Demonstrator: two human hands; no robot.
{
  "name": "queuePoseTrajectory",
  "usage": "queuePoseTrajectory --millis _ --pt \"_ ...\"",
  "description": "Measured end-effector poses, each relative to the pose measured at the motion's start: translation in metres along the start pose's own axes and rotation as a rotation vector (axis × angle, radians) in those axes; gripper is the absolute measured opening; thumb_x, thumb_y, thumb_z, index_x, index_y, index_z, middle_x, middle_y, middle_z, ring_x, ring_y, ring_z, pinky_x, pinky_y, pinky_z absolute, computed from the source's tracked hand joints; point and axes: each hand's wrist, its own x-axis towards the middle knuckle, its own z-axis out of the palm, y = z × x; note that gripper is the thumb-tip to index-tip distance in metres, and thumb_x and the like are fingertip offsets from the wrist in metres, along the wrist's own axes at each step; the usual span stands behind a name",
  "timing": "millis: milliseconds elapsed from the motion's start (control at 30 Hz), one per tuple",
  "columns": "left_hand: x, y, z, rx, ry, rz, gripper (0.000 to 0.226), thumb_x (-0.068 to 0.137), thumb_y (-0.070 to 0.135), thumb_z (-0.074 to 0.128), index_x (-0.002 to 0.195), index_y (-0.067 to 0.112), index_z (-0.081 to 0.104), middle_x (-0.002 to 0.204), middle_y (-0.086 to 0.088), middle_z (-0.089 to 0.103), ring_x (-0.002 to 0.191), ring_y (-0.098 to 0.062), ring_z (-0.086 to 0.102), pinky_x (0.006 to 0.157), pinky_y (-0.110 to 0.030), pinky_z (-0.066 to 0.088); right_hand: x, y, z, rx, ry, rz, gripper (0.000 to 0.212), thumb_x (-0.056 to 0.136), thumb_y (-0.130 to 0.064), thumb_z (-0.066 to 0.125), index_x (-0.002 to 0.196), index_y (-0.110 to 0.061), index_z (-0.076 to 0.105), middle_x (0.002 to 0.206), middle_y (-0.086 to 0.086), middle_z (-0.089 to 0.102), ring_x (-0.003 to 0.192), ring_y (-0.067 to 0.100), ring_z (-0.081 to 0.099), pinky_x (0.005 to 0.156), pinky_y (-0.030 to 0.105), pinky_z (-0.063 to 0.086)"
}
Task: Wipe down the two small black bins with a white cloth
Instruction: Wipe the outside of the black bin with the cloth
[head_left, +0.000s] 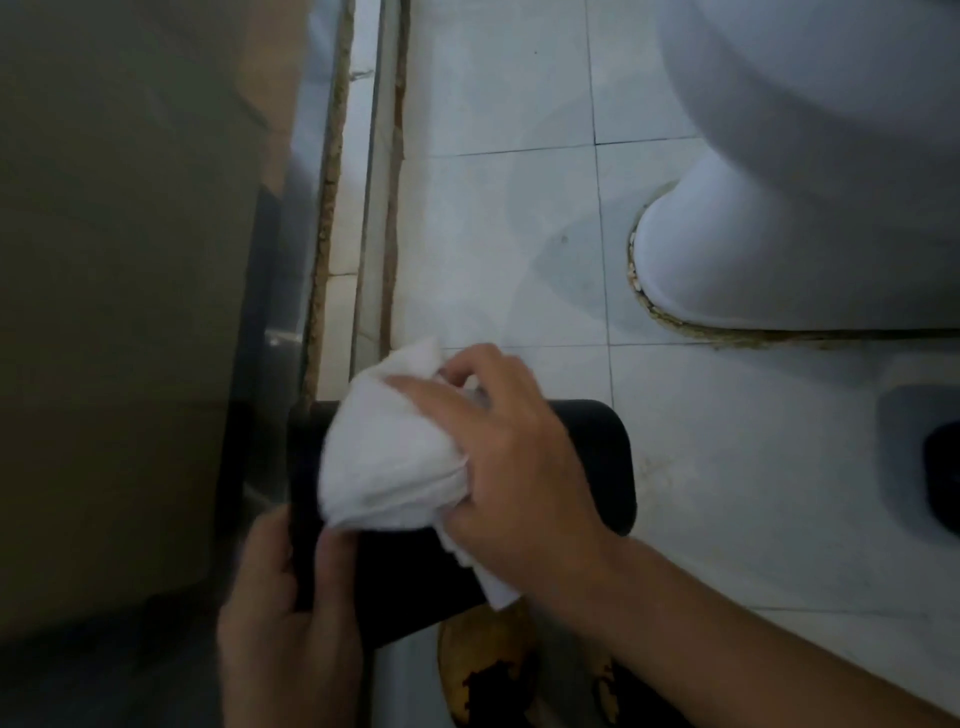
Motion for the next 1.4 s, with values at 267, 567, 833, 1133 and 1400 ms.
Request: queuePoseTrajectory --millis 267,567,833,1133,1400 --pt "-0.033 0.002 -0.002 0.012 0.074 0.086 0.022 0.084 0.044 0.048 0.078 0.025 0.057 0.042 0.004 0.048 0.057 -0.001 0.059 0.043 -0.001 0.035 -0.007 0.113 -0.063 -0.235 -0.123 0.529 0.014 0.078 -0.023 0.067 0.091 -0.029 0.069 0.088 0.003 0.052 0.088 0.031 0.057 0.069 0.034 0.039" --pt "-0.033 -0.005 -0.004 0.037 0.057 0.014 0.07 0.079 0.083 0.03 0.099 0.027 0.068 0.067 0.004 0.068 0.075 -0.006 0.064 0.06 0.001 0.038 0.005 -0.032 -0.011 0.127 -0.199 0.052 0.043 0.071 -0.045 0.069 0.113 -0.04 0.061 0.11 -0.009 0.055 0.097 0.007 0.053 0.084 0.033 0.052" --pt "-0.034 0.006 -0.002 0.109 0.056 0.067 0.034 0.091 0.055 0.044 0.084 0.023 0.053 0.051 0.017 0.047 0.063 0.02 0.055 0.05 0.006 0.034 0.009 0.051 -0.023 -0.121 -0.143 0.288 0.028 0.072 -0.023 0.076 0.099 -0.024 0.069 0.091 -0.003 0.046 0.09 0.025 0.055 0.07 0.034 0.043" --pt "0.002 0.022 -0.003 0.013 -0.054 -0.013 0.013 0.093 0.03 0.052 0.08 0.033 0.05 0.073 0.012 0.06 0.07 0.005 0.058 0.05 -0.006 0.042 -0.002 0.035 -0.038 -0.1 0.257 0.344 0.052 0.075 -0.02 0.06 0.127 -0.02 0.065 0.11 0.004 0.048 0.099 0.022 0.053 0.082 0.025 0.043" --pt "0.005 0.017 -0.003 0.056 -0.052 0.028 0.032 0.091 0.003 0.056 0.088 0.034 0.052 0.081 0.028 0.055 0.075 0.026 0.051 0.062 0.005 0.037 -0.008 -0.011 0.016 -0.055 0.135 -0.092 0.052 0.084 -0.031 0.07 0.131 -0.009 0.064 0.117 0.018 0.057 0.104 0.029 0.052 0.083 0.04 0.05"
